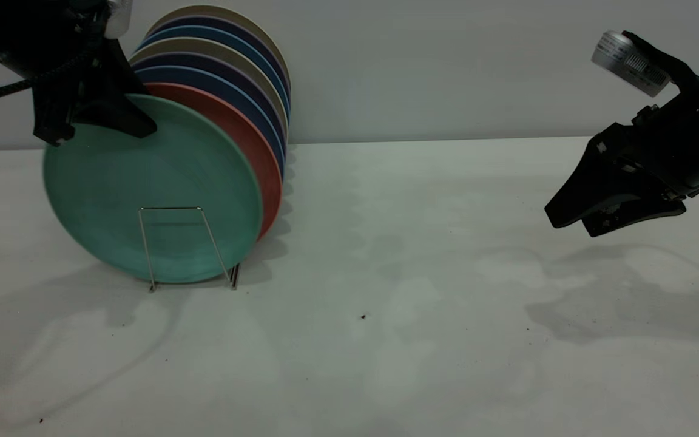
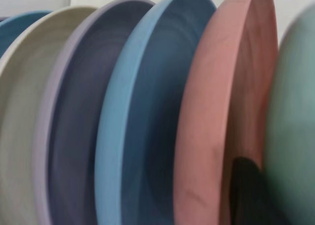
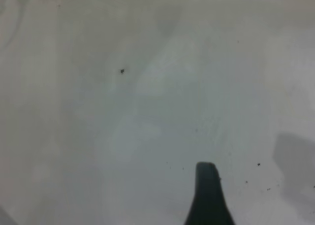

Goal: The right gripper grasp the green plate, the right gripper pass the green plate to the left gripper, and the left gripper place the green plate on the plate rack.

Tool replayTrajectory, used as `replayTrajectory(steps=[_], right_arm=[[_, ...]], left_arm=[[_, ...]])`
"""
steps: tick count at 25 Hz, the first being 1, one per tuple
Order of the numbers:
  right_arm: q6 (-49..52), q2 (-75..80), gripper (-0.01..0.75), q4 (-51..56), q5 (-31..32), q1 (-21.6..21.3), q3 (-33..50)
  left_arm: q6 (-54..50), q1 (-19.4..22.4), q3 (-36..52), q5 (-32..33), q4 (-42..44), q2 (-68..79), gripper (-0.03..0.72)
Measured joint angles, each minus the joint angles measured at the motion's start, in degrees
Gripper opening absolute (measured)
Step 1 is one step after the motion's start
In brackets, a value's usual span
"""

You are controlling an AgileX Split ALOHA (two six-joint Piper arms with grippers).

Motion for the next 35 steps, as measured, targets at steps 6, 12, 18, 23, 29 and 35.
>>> replayTrajectory(steps=[6,12,18,23,29,35], right_arm=[[0.0,0.0,0.574,0.0,-0.01,0.0,0.0],[0.0,0.0,0.574,0.0,-0.32,0.0,0.0],[0.0,0.0,0.574,0.0,-0.5,0.0,0.0],[0.0,0.0,0.574,0.0,-0.01,0.0,0.0],[4.48,-2.46,0.574,-5.56,-1.79,1.17,0.0],[28.82,-12.38,0.574,-31.22,-6.28,6.24,0.0]], left_arm=[[0.0,0.0,0.0,0.0,-0.29,-0.05,0.347],[0.06,0.0,0.0,1.02,0.2,-2.95,0.35],[-4.38,0.0,0.0,8.38,6.0,-8.34,0.35],[-18.62,0.0,0.0,18.05,18.47,-12.63,0.35],[-65.33,1.38,0.0,20.32,27.76,-17.49,0.331],[-108.47,4.5,-0.05,22.65,38.09,-20.52,0.331]])
